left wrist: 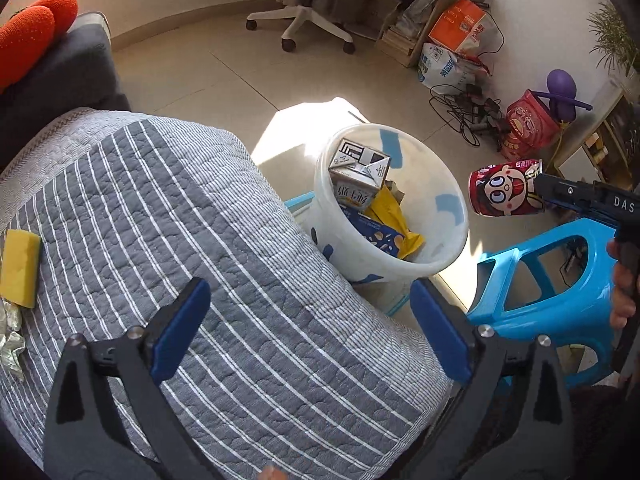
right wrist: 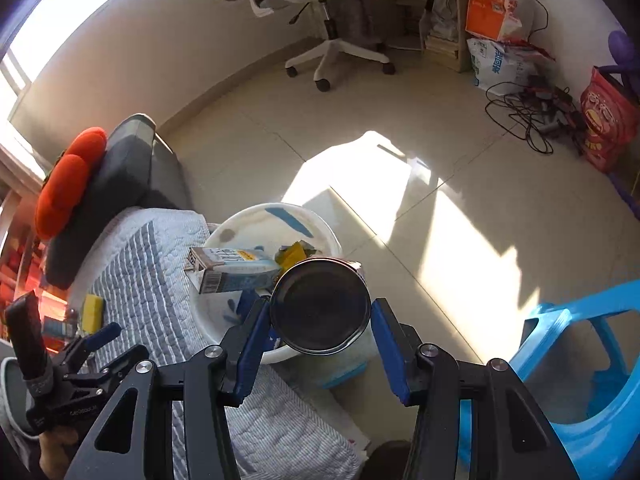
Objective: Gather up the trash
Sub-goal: 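Release the milk carton into the bucket with the left gripper while the right gripper carries the can, then drop the red can into the bucket with the right gripper, then grasp the crumpled white paper with the left gripper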
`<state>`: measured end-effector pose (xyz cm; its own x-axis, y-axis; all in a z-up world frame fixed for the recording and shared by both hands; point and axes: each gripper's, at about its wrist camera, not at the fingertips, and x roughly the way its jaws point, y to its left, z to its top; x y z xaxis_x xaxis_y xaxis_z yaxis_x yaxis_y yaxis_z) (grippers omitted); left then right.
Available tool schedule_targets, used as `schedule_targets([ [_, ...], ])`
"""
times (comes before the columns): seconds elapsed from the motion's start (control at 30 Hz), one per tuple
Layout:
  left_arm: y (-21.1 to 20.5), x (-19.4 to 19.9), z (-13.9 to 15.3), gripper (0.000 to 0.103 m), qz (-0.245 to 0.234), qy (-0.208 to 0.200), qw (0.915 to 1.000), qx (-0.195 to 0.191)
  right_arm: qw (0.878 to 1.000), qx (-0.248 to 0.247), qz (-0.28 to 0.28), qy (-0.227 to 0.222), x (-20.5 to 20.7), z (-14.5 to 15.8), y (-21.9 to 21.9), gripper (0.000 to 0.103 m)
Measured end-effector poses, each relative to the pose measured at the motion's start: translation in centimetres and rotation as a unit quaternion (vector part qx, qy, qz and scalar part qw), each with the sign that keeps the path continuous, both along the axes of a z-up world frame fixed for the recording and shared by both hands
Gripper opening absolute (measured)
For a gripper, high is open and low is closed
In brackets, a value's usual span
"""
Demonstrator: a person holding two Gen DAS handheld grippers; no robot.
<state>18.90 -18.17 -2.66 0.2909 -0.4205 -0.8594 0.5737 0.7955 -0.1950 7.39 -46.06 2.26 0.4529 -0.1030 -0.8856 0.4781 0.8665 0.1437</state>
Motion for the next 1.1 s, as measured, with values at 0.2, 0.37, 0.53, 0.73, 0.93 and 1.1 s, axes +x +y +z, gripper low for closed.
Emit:
schedule_targets([
  [0.2,5.3,-0.8,0.3,0.101,0.019,-0.015,0.9995,0.021,1.000,-0.009,0.009,0.005,1.6,-0.5,1.6,0.053],
  [0.37,9.0,-0.5,0.8,0.101,0.063,-0.004,0.9980,0.007,1.000,-0.007,0.000,0.010,2.6,-1.2,2.4,0.055],
  [0.53,12.1,-0.1,1.5,0.102,0.093,-0.006,0.9957,-0.002,1.000,0.009,-0.013,0.007,3.1,-1.2,3.0,0.069],
  [0.73,16.0,0.1,1.4,0.102,0.129,0.000,0.9916,0.000,1.000,-0.004,0.000,0.011,3.9,-0.9,5.2,0.076],
  [0.93,20.4,0.7,1.8,0.102,0.179,0.005,0.9839,-0.004,0.999,-0.022,0.036,0.031,5.2,-1.6,8.7,0.081],
  [1.1,24.2,1.3,1.9,0.102,0.223,0.006,0.9747,-0.007,0.996,-0.025,0.067,0.044,6.4,-2.4,11.9,0.083],
])
